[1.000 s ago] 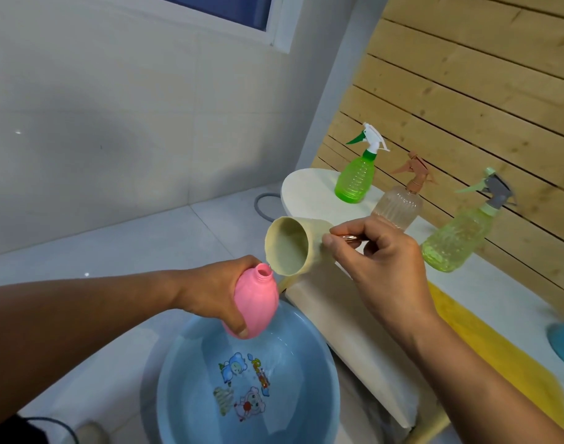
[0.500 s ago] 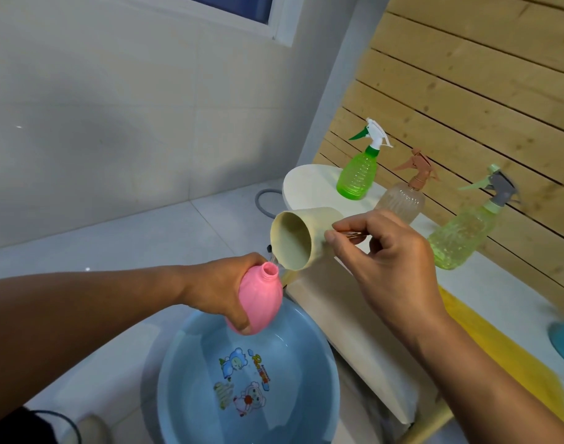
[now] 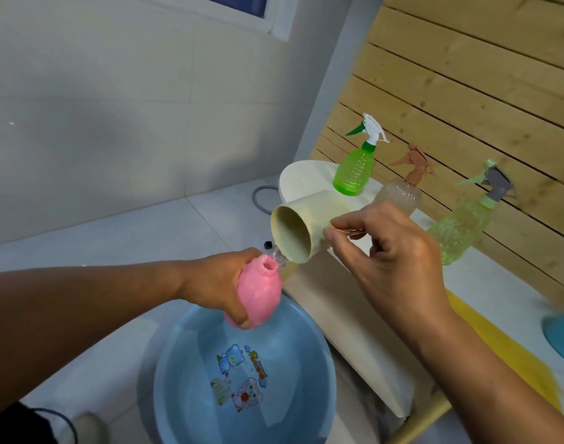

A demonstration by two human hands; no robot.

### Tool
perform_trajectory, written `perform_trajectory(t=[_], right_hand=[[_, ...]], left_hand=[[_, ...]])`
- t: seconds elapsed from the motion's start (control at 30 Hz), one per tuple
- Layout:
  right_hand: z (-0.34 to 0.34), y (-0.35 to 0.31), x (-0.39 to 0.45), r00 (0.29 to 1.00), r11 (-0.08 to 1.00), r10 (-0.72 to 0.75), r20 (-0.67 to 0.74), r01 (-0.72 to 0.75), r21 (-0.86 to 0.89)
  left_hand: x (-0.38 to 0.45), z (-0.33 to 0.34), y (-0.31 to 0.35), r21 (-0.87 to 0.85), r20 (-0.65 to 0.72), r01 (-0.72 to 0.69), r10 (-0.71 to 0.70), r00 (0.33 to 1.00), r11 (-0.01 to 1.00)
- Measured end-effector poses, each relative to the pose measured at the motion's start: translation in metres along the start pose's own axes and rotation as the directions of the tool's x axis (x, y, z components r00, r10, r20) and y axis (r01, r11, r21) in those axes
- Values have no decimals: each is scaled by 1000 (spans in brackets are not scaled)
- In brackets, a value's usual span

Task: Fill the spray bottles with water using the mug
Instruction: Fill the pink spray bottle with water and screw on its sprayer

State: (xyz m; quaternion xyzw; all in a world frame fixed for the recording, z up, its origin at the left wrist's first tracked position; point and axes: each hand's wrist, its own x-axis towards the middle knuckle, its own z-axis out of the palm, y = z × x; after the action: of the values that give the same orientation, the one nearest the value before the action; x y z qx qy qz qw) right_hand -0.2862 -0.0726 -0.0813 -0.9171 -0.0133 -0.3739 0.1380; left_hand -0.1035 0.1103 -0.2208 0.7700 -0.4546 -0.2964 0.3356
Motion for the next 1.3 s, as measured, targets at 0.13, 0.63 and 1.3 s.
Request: perform_trajectory(t=[0.13,0.63,1.3], right_hand=[[0,8,0,982,978,191,8,-191,87],[10,17,-21,941,858,-236,243,319,-403],[52,70,49,529,388,841,111,-734,558]], left_hand=[[1,0,0,-2,-1,12,-12,1000,1000],[4,3,4,8,5,-5,5,1000,1000],[0,-1,10,30,-52,-33,34,998,999]])
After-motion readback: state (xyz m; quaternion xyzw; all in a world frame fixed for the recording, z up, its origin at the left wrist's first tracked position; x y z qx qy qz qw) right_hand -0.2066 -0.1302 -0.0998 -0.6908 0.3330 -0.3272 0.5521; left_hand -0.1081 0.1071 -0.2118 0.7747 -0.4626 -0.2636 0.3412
